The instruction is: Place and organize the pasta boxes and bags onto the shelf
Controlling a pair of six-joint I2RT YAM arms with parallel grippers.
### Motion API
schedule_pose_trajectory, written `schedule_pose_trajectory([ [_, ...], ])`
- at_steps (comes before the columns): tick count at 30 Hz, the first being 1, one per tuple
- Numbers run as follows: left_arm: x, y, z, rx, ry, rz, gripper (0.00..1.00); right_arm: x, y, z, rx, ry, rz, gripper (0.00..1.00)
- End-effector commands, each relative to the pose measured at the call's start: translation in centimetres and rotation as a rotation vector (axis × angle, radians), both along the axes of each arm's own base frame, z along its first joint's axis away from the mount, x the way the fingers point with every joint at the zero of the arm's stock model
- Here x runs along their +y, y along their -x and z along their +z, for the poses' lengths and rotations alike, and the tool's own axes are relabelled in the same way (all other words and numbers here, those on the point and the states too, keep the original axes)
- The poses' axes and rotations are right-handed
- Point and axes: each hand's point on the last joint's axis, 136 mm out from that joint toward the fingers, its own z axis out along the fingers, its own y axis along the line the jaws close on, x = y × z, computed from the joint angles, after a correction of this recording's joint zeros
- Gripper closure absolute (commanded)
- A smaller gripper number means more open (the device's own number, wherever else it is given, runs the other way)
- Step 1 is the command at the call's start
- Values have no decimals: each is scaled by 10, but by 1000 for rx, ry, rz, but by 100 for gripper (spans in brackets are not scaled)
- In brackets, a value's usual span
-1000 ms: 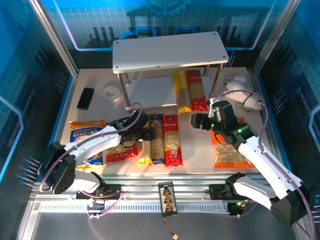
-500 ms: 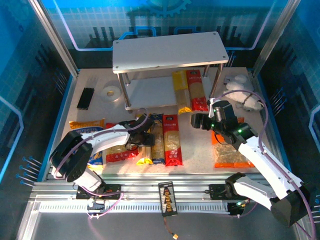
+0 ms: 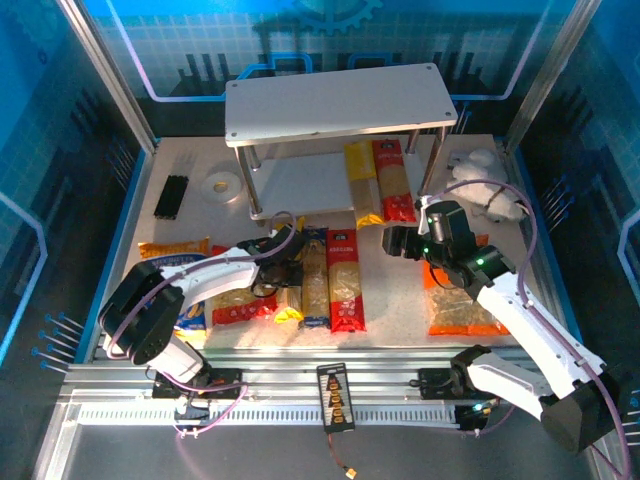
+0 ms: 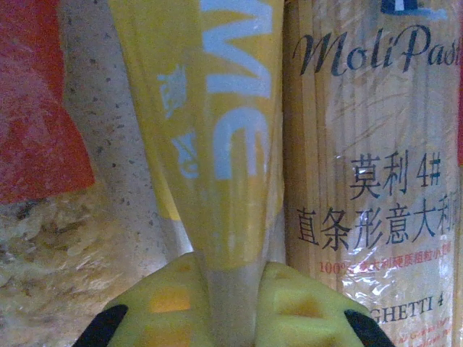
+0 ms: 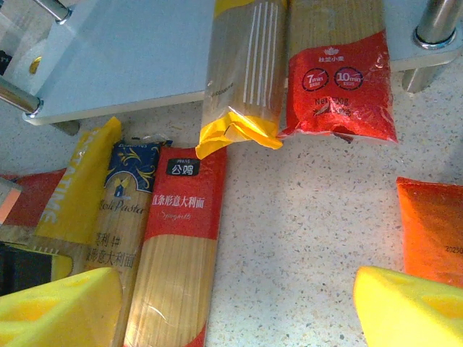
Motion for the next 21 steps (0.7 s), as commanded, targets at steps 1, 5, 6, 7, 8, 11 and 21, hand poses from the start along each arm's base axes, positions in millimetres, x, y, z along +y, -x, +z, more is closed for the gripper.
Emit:
schedule_pose_trajectory([
  [1, 5, 17, -17, 57, -14, -25, 100, -4, 1, -2, 2, -1, -7, 16],
  [5, 8, 16, -1, 16, -5, -29, 100, -4, 1, -1, -2, -3, -9, 16],
  [6, 8, 16, 3, 5, -1, -29, 100, -4, 1, -1, -2, -3, -10, 16],
  [7, 8, 15, 9, -11, 5, -29, 100, -4, 1, -1, -2, -3, -9, 16],
  [8, 9, 14, 16, -27, 8, -29, 100, -4, 1, -1, -2, -4, -11, 16],
  [11, 11, 11, 39, -78, 19, -34, 100, -4, 1, -1, -3, -4, -12, 16],
  [21, 11, -9, 97, -216, 28, -58, 100, 0, -1, -1, 3, -22, -2, 16],
])
